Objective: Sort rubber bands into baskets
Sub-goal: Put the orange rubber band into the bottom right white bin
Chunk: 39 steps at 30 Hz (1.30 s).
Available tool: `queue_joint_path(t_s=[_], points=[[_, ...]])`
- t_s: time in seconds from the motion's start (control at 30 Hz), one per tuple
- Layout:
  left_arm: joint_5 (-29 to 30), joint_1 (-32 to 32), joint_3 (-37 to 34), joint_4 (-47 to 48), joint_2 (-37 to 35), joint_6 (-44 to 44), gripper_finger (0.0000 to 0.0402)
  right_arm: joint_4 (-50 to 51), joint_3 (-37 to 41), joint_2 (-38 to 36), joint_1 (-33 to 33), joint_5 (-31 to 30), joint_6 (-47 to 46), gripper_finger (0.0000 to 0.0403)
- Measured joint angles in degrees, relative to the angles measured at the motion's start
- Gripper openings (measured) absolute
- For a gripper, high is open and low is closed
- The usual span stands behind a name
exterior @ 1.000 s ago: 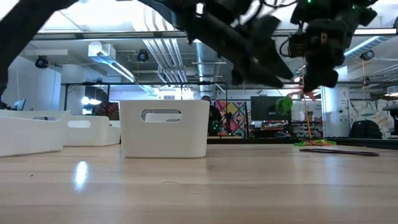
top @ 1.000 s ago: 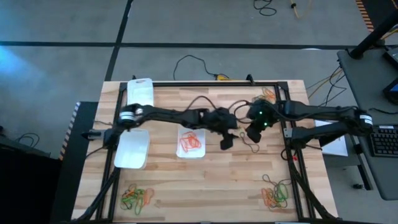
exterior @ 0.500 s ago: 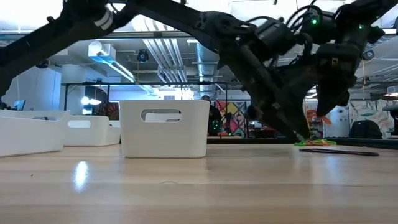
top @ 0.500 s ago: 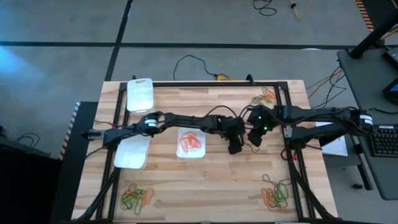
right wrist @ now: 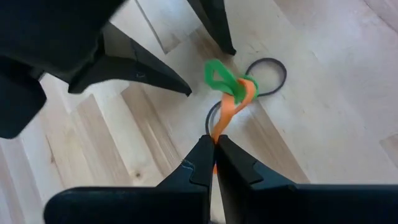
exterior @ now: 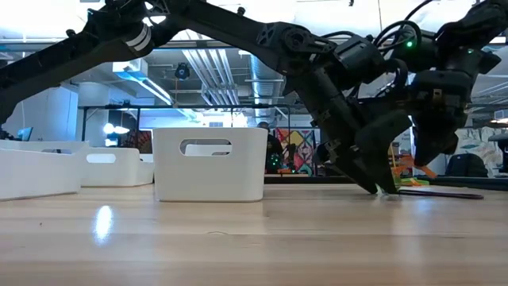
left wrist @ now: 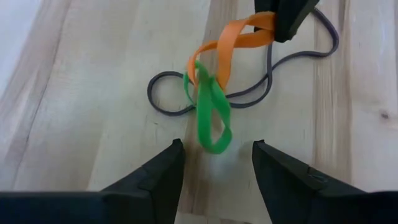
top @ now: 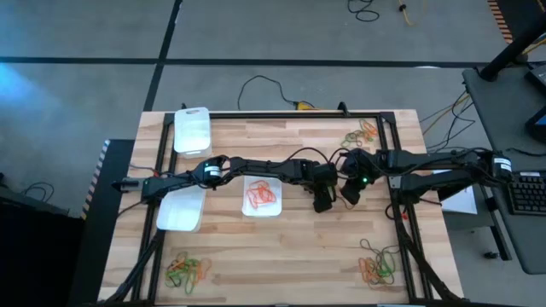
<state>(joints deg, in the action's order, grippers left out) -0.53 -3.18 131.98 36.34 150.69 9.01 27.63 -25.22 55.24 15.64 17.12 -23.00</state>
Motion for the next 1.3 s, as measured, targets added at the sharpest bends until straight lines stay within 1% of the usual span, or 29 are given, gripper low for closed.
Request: queue_joint_path(t_s=[0.2,0.43,0.63,0.7,0.77,0.93,0.97,1.1,1.2,1.3], points=[[0.08,0.04,-0.04,-0.36,0.04,0.77,0.0163,0.11,1.42,0.31,0.00,-0.46,0.49,0.0009],[0.08,0.04,0.14,-0.70,0.13,1.21,0.0161,-0.17,1.97,0.33,0.00,-0.61,0.46,0.0009],[-0.20,0.11,0.15,-4.34,0.37,1.60,0.0148,-0.30,1.97,0.33,0.00,-0.62,0.46,0.0009],[-0.18,0.11,0.06,-4.82,0.37,2.29,0.0132,-0.31,1.97,0.33,0.00,-0.63,0.46,0.0009],[-0.14,0.09,-0.12,-4.75,0.37,3.81,0.0109,-0.27,1.97,0.37,0.00,-0.63,0.46,0.0009],[0.02,0.02,0.39,-4.17,0.37,6.73,0.0021,-0.41,1.99,0.37,0.00,-0.66,0.46,0.0009],[0.03,0.02,0.70,-3.63,0.37,6.82,0.0012,-0.44,1.99,0.37,0.00,-0.66,0.46,0.0009],[0.18,0.17,2.86,0.51,0.00,7.15,0.0008,-0.53,1.99,0.37,0.00,-0.68,0.09,0.0009],[0.77,0.53,2.45,2.55,-1.94,7.61,0.0002,-0.47,2.13,0.37,0.00,-0.66,-0.04,0.0009],[2.69,1.14,2.77,3.31,-4.61,7.28,0.0001,-0.31,2.65,0.37,0.00,-0.74,-1.22,0.0009]])
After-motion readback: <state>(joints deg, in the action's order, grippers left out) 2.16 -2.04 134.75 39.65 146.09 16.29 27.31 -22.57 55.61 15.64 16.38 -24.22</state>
